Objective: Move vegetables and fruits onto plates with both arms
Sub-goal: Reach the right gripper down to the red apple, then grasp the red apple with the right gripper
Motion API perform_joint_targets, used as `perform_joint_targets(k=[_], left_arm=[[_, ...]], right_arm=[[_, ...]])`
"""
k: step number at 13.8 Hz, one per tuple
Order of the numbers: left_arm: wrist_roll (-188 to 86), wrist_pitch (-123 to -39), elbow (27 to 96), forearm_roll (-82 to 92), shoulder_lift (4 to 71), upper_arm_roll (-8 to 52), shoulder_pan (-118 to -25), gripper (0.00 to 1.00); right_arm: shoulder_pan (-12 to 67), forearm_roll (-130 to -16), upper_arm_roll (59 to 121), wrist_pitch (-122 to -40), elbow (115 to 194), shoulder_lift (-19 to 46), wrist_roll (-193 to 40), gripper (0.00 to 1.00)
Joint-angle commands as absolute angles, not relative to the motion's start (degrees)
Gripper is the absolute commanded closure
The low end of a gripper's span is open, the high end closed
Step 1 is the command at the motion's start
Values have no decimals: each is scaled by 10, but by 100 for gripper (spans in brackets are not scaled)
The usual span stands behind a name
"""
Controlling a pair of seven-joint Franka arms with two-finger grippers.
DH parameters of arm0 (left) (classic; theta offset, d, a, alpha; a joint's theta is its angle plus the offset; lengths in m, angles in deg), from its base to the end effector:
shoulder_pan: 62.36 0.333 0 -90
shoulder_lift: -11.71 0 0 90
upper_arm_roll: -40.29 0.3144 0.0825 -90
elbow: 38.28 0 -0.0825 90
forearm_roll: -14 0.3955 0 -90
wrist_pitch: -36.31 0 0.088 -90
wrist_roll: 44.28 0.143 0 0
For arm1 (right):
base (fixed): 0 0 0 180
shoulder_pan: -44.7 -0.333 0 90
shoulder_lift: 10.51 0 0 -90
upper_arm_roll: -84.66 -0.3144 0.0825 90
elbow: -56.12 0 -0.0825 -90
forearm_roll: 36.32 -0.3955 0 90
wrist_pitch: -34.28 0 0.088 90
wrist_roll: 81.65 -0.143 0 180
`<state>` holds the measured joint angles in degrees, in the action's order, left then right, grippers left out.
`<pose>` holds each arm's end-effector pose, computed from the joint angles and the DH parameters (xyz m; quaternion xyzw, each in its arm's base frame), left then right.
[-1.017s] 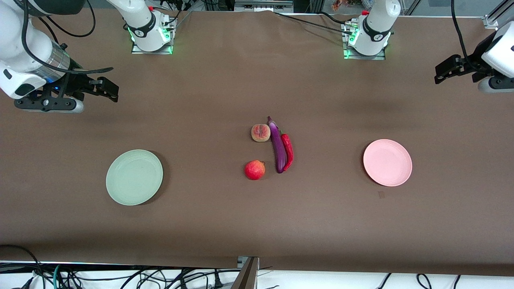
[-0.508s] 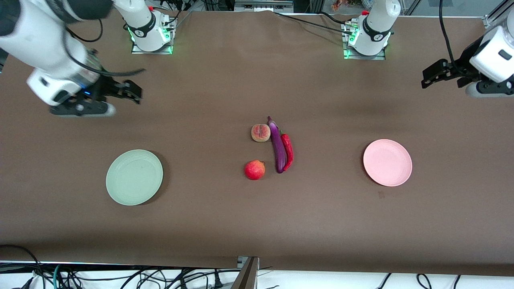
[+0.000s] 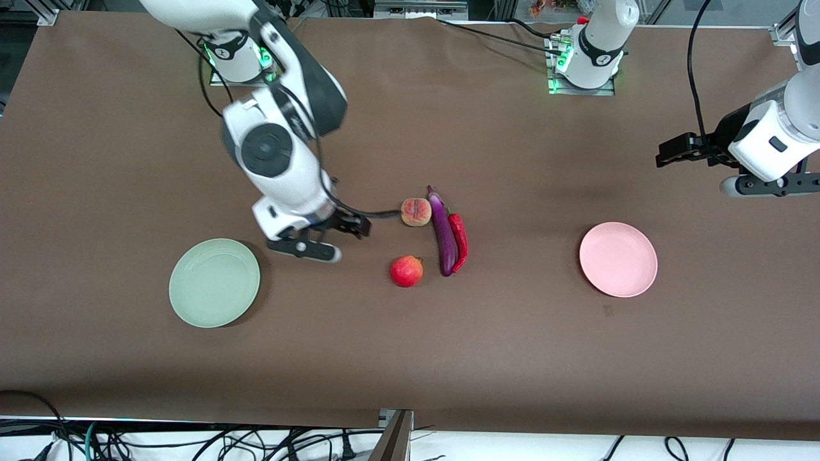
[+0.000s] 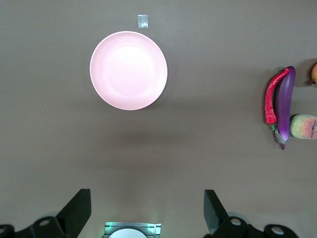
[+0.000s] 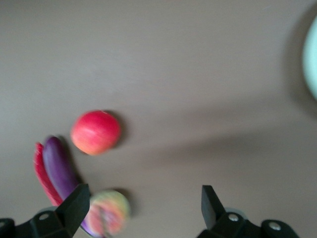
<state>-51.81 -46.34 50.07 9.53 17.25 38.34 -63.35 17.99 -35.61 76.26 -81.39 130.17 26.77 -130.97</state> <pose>0.5698 -0.0404 0.5366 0.9936 0.0386 -0.1011 0.0315 0.6293 0.4137 0.3341 -0.9889 0.1375 -0.0049 0.0557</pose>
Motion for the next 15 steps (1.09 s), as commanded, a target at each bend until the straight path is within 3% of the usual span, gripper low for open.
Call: perform_joint_targets(k=[1,5,11,13,15], left_arm=[[-516,-464,466,87,195,383,-635,0],[-510,-465,427,85,227,383,-639,0],[-515,-470,402,85,251,379,-644,0],[-517,-471,402,85,253,379,-656,0],[-518,-471,402,85,255,379,-659,0]], right_arm=[[142,-347,769,-875,1212,365,-1408,0],[87,-340,816,-998,1205,439,-1462,0],[50,-323,854,-1067,1206,487,-1465,3],[52,-322,855,-1064,1206,486,-1462,25],[57,-322,855,-1059,1207,481,-1457,59]])
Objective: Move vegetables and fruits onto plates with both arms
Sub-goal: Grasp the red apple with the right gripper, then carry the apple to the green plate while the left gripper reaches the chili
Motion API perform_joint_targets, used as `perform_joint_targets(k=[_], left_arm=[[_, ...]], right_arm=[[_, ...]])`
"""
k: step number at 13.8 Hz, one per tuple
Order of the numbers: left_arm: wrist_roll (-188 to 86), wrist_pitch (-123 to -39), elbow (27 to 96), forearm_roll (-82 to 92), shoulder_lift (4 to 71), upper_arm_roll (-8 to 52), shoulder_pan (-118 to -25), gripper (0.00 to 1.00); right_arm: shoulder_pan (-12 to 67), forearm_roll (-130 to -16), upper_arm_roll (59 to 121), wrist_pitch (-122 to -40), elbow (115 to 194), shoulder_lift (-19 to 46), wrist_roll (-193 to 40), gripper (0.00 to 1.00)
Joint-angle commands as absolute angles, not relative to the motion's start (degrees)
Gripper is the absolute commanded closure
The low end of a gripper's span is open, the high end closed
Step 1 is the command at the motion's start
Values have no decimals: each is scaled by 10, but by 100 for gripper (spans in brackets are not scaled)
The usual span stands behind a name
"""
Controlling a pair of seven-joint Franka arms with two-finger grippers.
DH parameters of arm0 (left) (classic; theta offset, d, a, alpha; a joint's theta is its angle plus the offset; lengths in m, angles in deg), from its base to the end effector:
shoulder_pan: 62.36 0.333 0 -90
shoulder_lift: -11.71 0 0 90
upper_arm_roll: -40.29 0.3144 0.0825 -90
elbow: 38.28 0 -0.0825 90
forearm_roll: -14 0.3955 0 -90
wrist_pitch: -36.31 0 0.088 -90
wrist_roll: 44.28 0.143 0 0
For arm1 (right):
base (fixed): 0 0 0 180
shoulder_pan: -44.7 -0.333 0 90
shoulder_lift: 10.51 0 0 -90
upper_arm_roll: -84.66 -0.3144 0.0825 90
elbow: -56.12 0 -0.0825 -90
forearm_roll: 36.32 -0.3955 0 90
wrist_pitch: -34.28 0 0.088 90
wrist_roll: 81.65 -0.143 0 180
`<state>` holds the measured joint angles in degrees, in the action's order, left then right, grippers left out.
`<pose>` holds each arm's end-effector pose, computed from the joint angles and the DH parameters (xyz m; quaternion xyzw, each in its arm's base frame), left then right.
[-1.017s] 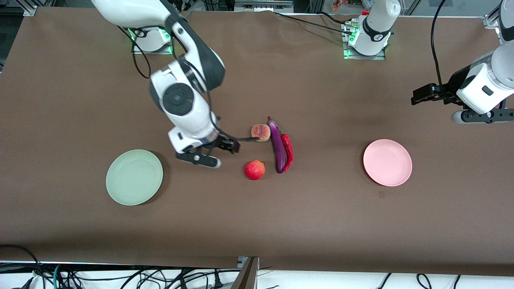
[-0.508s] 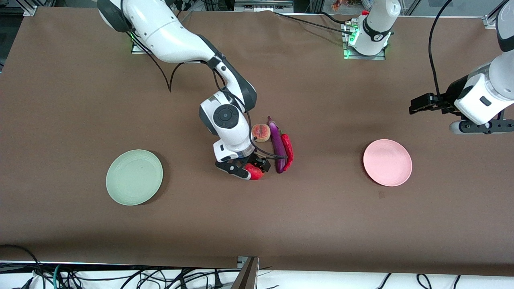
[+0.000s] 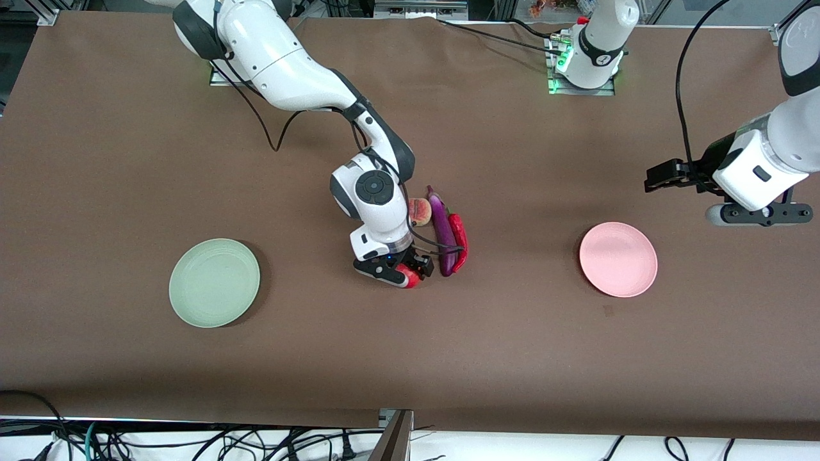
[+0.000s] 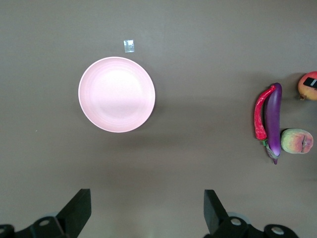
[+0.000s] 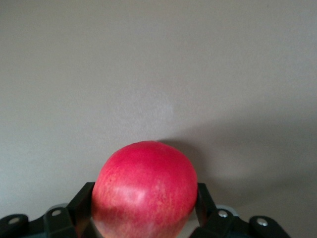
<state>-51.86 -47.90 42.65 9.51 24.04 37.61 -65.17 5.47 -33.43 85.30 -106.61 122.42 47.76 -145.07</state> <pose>0.6080 -0.0677 0.5281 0.9958 0.0174 -0.0832 0.0349 0.6306 0.5051 0.1593 -0.9707 0.1928 -0.1070 0.0959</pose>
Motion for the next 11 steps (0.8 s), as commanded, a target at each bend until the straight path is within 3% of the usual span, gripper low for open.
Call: perform_joint_targets(k=[1,4,7,11], left_arm=[[-518,-471,402,85,255,380,-661,0],[-518,-471,402,85,259,380,-667,0],[-518,-472,402,84,265,380,-667,0],[-525,-500,413,85,274,380,-695,0]], right_arm=[[58,-320,857,-1036,1207,475,-1450,67],[92,-330,868,-914,1212,422,-1336,69],[129,-327,888,-808,1270,342,-1192,69],[145,-329,983,-833,1462,219,-982,68]])
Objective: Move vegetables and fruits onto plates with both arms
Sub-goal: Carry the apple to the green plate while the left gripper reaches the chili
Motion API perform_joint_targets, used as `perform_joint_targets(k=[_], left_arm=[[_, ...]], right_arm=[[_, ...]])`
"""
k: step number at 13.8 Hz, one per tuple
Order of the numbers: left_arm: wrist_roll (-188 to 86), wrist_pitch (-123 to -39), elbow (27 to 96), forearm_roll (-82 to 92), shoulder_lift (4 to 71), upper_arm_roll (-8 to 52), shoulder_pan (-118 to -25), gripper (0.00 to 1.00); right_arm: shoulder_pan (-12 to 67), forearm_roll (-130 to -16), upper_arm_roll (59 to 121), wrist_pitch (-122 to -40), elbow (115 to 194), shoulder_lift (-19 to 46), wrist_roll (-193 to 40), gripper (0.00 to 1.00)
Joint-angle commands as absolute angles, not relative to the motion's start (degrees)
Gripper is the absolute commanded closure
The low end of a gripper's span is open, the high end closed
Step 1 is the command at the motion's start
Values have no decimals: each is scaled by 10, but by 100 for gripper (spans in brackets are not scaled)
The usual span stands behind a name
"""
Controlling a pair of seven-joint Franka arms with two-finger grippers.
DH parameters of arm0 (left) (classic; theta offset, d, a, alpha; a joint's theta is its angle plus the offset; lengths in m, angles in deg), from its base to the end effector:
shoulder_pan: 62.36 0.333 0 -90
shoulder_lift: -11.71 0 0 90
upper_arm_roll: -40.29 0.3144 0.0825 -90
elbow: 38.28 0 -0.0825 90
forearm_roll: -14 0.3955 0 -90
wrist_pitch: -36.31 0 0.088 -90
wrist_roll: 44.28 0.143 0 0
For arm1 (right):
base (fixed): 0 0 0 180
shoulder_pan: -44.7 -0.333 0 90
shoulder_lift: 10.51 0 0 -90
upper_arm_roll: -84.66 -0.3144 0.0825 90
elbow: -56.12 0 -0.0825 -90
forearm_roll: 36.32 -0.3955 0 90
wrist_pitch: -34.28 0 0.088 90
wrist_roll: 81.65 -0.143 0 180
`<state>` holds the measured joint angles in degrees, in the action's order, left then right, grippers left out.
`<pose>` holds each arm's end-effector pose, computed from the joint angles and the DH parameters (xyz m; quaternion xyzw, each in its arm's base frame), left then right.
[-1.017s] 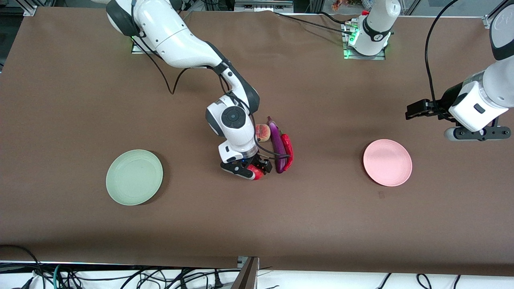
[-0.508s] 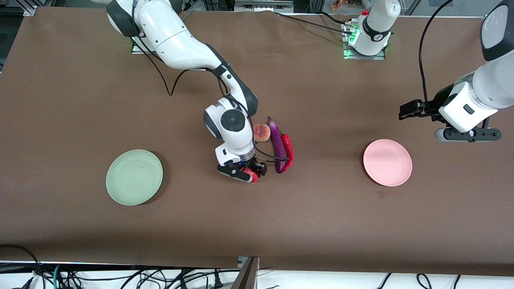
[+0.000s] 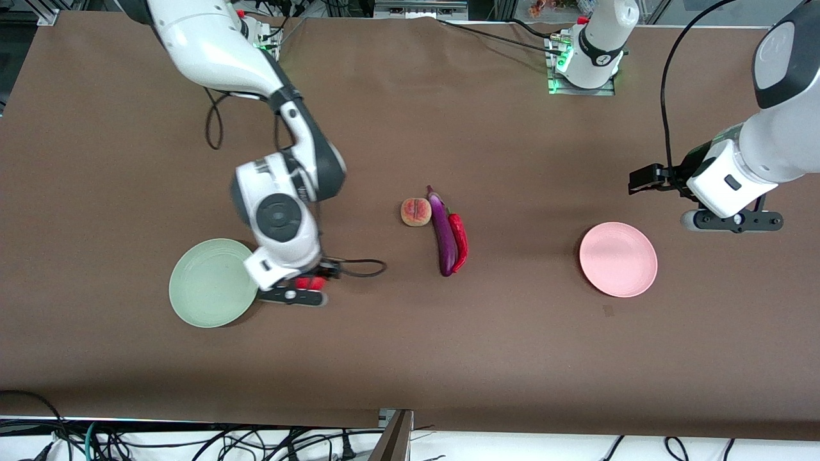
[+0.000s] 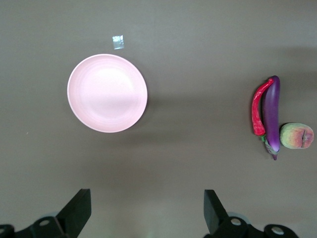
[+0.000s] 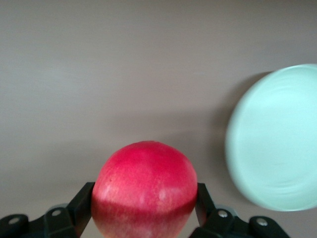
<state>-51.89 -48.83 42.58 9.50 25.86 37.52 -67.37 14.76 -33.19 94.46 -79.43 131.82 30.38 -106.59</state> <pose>0.6133 -0.0926 0.5101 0.9953 -0.0012 -0.0911 0.0333 0.6883 0.2721 0.2726 0.9965 -0.0109 0.0121 0.0826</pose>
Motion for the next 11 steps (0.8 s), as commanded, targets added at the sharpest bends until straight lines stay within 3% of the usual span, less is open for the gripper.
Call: perform_joint_targets(k=[1,3,5,8,9,11], left_arm=[[-539,-508,420,87,281,380,-710,0],[-570,-528,426,85,305,379,-745,0],[-651,-559,426,86,342,379,-802,0],[-748,-701,482,85,383,379,-864,0],[-783,-773,505,85,397,379,-878,11],[-821,-881,518,76,439,378,-884,14]], right_arm=[[146,-330,1015,-870,1513,194,-926,68],[159,-332,1056,-951,1598,174,-848,67],[203,-332,1056,-1022,1647,174,-804,63],[233,-362,1052,-1080,1675,193,-781,56],[234,-381,1051,-1087,1672,202,-775,43],[233,-407,1050,-1094,1658,207,-764,1]])
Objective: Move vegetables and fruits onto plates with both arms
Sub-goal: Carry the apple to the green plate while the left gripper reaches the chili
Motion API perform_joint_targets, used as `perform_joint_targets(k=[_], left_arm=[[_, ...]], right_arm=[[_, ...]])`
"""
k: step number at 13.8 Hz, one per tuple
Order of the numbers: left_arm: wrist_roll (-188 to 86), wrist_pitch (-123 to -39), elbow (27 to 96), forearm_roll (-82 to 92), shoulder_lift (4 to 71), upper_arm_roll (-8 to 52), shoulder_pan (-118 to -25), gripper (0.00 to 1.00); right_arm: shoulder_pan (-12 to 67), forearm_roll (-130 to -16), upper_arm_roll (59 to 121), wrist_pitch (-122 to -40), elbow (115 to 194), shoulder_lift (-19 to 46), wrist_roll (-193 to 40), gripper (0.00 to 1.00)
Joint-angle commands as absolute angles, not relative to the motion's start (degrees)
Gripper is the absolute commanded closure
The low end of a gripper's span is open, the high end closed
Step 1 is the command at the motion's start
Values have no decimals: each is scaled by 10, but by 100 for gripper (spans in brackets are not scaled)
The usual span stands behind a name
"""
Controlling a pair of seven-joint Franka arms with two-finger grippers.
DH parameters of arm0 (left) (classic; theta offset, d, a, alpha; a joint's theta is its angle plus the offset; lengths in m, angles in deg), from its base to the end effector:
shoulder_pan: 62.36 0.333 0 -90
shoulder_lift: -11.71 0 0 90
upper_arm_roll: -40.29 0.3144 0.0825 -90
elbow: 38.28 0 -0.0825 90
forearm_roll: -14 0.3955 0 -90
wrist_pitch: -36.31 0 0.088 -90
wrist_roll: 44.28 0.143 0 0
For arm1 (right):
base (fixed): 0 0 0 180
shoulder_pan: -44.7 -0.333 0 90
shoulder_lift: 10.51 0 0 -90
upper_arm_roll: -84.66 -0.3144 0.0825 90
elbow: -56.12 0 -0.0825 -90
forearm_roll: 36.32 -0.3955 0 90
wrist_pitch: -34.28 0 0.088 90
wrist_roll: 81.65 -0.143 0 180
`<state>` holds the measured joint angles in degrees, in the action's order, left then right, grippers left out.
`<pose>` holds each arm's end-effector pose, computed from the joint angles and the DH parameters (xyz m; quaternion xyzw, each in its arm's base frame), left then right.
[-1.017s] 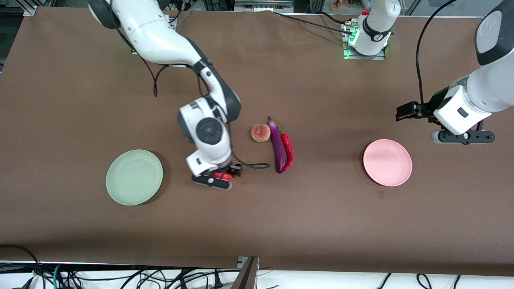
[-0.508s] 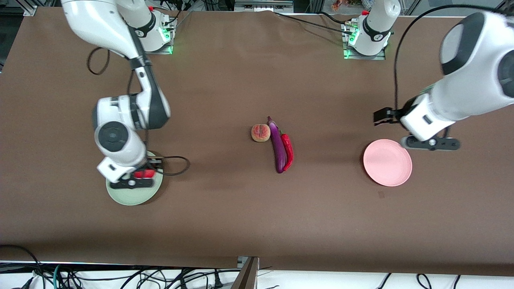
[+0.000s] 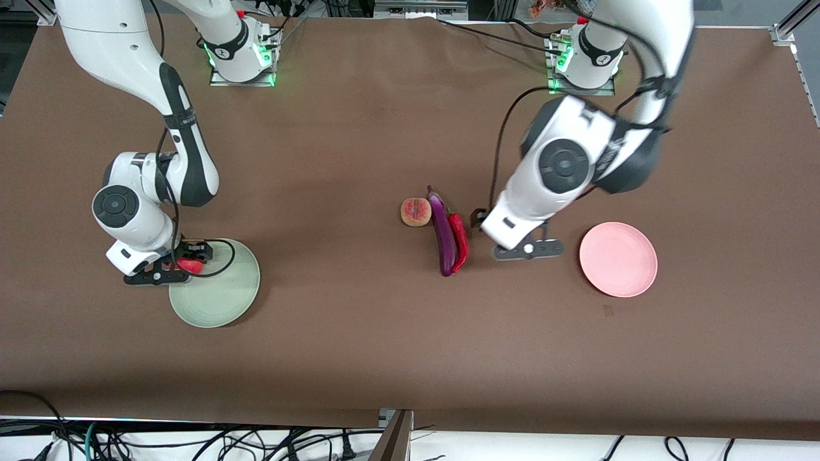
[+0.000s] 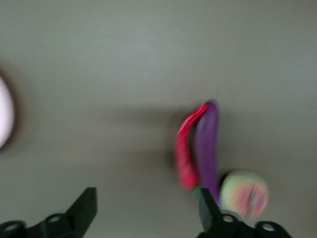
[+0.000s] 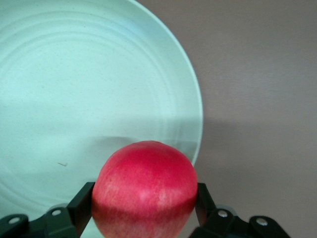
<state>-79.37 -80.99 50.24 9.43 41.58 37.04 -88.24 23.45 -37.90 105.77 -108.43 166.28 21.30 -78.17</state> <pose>0.6109 -0.3432 0.3054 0.9960 0.0741 -0.0341 0.0369 0.6402 0.0047 0.1765 0.9948 0.0484 0.0224 0.0869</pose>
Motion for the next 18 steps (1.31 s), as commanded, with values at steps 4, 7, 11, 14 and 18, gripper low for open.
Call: perform_joint_targets(k=[4,7,11,14,18], left_arm=[[-770,-931,519,-44,498,376,-866,28],[-698,-932,543,-81,513,376,-862,34],[-648,-1005,603,-111,513,355,-863,41],[-647,-1038,621,-112,516,341,-863,46],[-642,-1032,621,-111,525,341,-866,100]], right_arm=[[226,-411,1050,-1007,1603,197,-769,1],[221,-454,1049,-908,1530,200,-772,1],[197,-468,1049,-874,1504,202,-816,1],[196,-468,1049,-874,1504,203,-819,1],[178,-468,1049,-874,1504,202,-848,1]])
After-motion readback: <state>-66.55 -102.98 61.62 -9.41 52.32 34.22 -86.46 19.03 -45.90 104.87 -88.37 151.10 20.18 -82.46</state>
